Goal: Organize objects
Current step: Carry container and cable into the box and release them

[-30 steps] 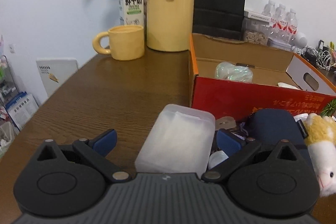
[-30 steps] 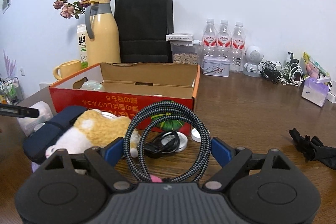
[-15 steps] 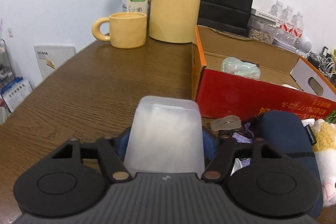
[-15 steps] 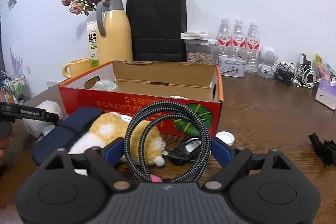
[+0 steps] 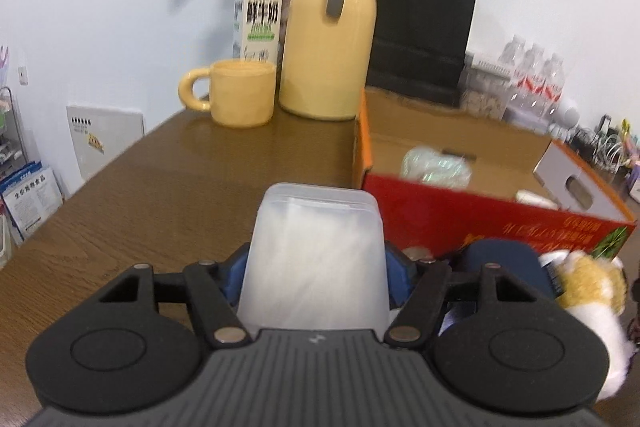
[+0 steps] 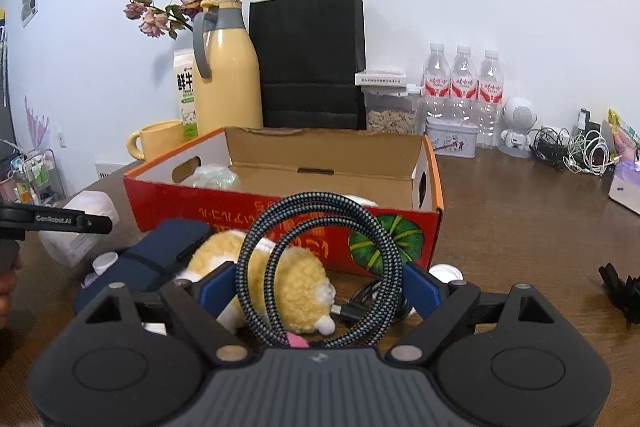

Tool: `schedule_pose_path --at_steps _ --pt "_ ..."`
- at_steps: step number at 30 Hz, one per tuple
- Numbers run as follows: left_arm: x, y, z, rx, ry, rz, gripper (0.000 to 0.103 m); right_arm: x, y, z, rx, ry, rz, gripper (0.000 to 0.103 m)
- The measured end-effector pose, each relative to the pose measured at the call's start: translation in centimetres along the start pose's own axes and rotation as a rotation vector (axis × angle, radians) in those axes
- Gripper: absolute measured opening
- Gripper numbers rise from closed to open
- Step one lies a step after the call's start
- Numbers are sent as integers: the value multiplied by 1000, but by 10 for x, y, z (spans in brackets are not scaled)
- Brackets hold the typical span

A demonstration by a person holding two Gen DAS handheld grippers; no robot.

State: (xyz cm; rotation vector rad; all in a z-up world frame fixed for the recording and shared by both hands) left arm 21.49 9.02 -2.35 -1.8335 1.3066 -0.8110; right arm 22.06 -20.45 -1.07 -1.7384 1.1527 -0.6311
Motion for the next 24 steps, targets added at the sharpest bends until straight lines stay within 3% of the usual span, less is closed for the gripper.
schedule_pose_path --at_steps 11,18,24 --pt "44 -48 -21 111 95 11 67 -12 -48 12 90 -29 -21 87" --pt "80 -79 -4 136 145 -3 67 -13 -89 35 141 -40 2 87" --pt "99 -96 28 117 128 -21 67 8 -112 69 133 2 64 87"
Point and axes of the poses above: each gripper's, at about its wrist camera, not at the fingertips, and z roughly the way its jaws point, x to its right, y to its underside, the point moved 6 cm from there along z, roughly the way its jaws point, and after that the axes turned 4 degrees about -y, right-handed, at the moved point
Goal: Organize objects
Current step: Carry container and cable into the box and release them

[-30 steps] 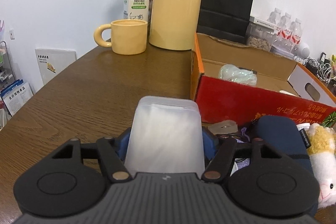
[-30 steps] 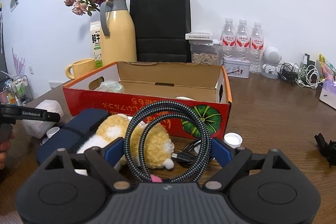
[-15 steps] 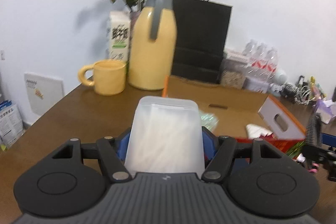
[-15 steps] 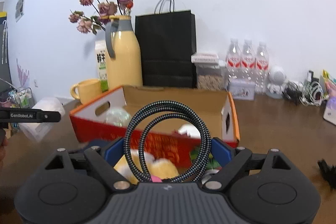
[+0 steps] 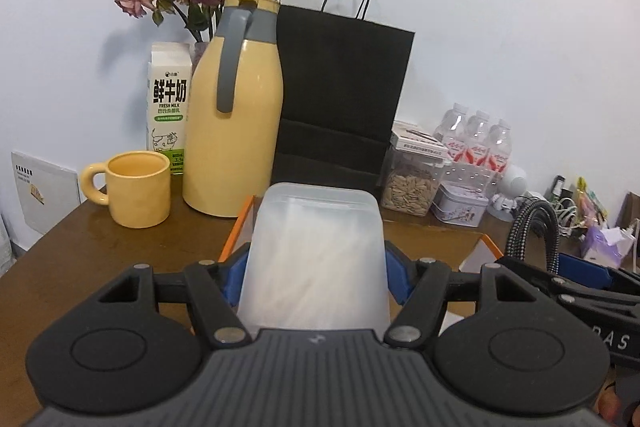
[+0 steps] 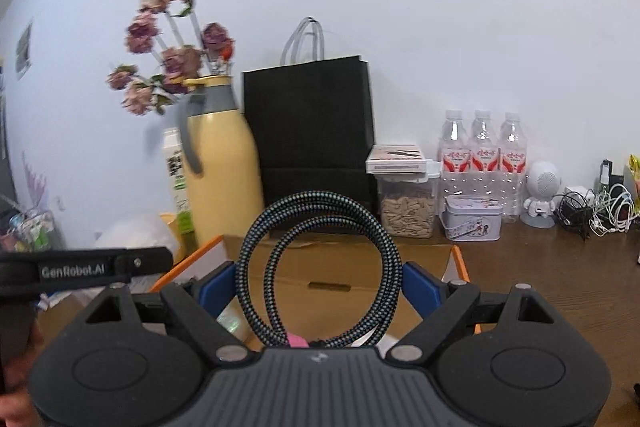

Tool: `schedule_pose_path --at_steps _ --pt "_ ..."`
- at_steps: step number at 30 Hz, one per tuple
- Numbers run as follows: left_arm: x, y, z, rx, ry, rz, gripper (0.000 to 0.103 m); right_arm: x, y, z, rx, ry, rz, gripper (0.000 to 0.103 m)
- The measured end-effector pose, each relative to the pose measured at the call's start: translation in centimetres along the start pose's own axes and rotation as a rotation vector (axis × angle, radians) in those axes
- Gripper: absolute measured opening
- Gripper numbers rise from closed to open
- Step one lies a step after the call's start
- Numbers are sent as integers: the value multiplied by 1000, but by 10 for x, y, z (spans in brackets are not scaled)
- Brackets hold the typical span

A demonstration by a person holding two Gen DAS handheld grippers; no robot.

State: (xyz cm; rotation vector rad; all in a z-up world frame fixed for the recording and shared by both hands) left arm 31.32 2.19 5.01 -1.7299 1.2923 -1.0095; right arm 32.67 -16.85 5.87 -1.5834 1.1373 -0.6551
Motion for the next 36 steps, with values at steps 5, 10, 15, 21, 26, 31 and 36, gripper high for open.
schedule_pose_path --at_steps 5,10,15,21,26,31,36 --pt "3 4 39 -39 -55 -13 67 23 5 39 -63 64 65 87" --pt "2 17 65 -88 -94 -6 67 38 31 71 -154 107 94 88" --pt "2 26 70 -112 -100 14 68 39 40 75 -180 100 96 88" --pt "3 21 50 6 -101 29 103 36 47 70 -188 103 91 103" --pt "4 17 43 24 -98 25 103 32 42 59 -152 99 76 103" --pt "3 15 37 38 -94 17 103 27 38 51 -130 93 56 103" --pt "0 12 25 68 -78 7 103 23 33 39 -93 88 35 103"
Point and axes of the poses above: each gripper's, at about its wrist camera, not at the fingertips, and z roughly the way its jaws point, x to its right, y to its underside, the point moved 6 cm from there along z, roughly the way its jaws point, and after that the axes turned 4 degrees about -y, right-handed, at the moved point
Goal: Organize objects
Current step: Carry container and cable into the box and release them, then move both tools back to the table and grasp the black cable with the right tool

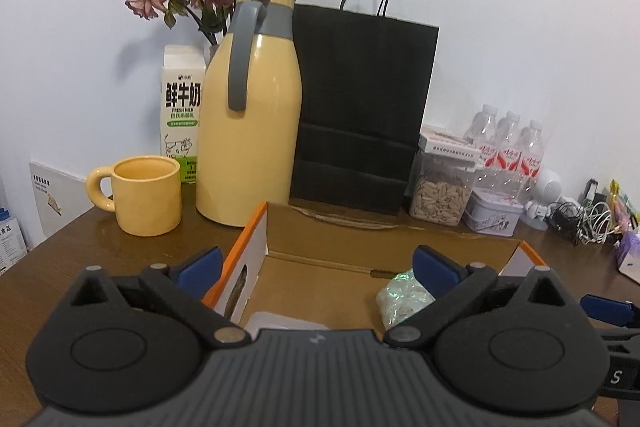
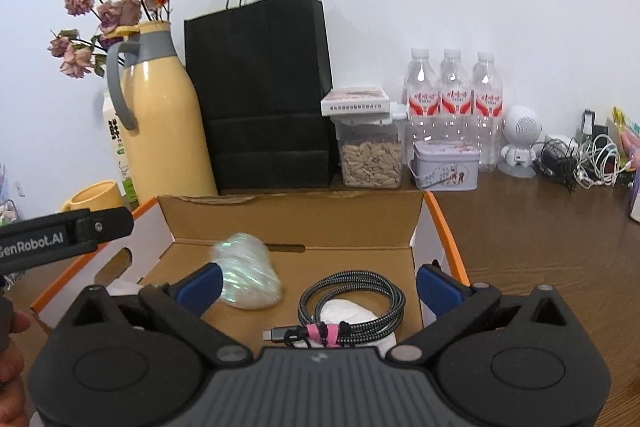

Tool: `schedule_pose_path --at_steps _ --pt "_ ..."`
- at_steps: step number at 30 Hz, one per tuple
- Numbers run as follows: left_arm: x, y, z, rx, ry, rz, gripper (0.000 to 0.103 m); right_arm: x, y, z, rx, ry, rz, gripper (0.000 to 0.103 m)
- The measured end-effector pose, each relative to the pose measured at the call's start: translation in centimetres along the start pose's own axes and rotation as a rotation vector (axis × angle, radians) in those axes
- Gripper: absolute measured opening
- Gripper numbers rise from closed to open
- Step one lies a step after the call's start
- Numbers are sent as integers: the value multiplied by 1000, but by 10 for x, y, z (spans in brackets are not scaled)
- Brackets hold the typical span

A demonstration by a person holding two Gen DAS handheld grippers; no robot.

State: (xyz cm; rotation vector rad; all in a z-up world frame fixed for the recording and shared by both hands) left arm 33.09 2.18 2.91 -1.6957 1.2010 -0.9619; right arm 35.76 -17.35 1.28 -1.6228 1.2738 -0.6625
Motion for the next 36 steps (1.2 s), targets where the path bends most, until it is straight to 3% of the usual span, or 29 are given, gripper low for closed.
schedule_pose_path --at_steps 19,27,36 --pt "-7 7 -73 90 53 54 103 -7 3 -80 121 -38 -57 103" --pt "-25 21 -104 75 47 87 103 4 26 -114 96 -11 -80 103" --pt "-57 48 -119 -17 -9 110 103 21 68 -140 -5 20 -114 103"
Point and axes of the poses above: each gripper's, at about its wrist camera, not at the fingertips, and z roughly the way its jaws point, x to its right, y to its underside, the point moved 6 cm from there along z, roughly the way its jaws point, and after that the axes turned 4 degrees about -y, right-handed, at the moved point
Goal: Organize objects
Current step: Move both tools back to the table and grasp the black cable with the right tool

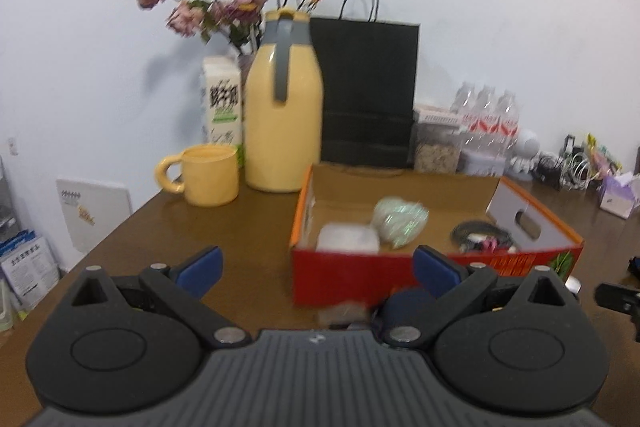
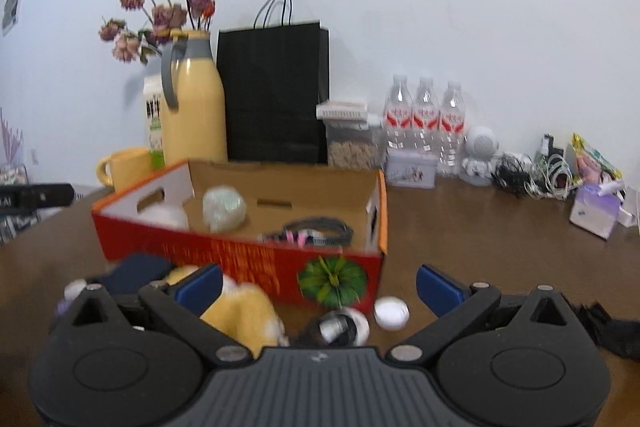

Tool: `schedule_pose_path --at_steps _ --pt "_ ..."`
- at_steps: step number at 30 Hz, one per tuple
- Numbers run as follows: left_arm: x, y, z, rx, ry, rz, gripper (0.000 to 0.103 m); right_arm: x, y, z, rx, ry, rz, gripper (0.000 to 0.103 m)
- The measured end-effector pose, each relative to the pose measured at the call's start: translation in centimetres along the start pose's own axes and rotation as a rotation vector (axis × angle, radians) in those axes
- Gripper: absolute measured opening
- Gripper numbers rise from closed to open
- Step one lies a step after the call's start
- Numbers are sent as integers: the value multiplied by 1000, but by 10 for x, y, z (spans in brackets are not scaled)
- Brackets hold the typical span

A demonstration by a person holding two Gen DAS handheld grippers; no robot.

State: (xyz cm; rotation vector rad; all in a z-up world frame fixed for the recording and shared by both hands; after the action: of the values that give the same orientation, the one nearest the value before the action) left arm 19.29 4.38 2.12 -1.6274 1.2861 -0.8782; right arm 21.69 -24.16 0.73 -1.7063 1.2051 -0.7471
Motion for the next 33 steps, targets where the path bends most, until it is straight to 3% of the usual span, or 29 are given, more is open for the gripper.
schedule_pose_path --at_steps 11,22,23,25,27,33 --pt "-31 34 -16 -93 -48 -14 103 14 41 -1 -109 37 -24 103" --pt "-42 33 -26 -93 -81 -23 103 1 36 59 -206 20 -248 96" --pt "-43 34 -25 -96 -83 -25 103 -1 34 63 -204 6 -257 94" --pt "-45 35 -25 -100 -89 -27 103 -2 32 68 -195 -17 -274 82" --pt "-47 37 -24 -104 -92 -28 103 -4 31 70 -188 -48 -267 57" --pt "-50 42 -20 -122 -101 -33 103 -3 35 62 -169 -72 -252 54"
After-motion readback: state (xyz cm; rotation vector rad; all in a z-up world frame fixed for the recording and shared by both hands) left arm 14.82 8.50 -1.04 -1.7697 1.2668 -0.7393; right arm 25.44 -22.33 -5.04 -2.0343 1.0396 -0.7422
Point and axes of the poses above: each gripper's, at about its wrist camera, not at the fingertips, and z roughly the way its jaws point, x to its right, y to its underside, the point moved 6 cm from there along z, roughly the way its jaws point, and after that the axes turned 4 degrees about -y, right-handed, at the moved point
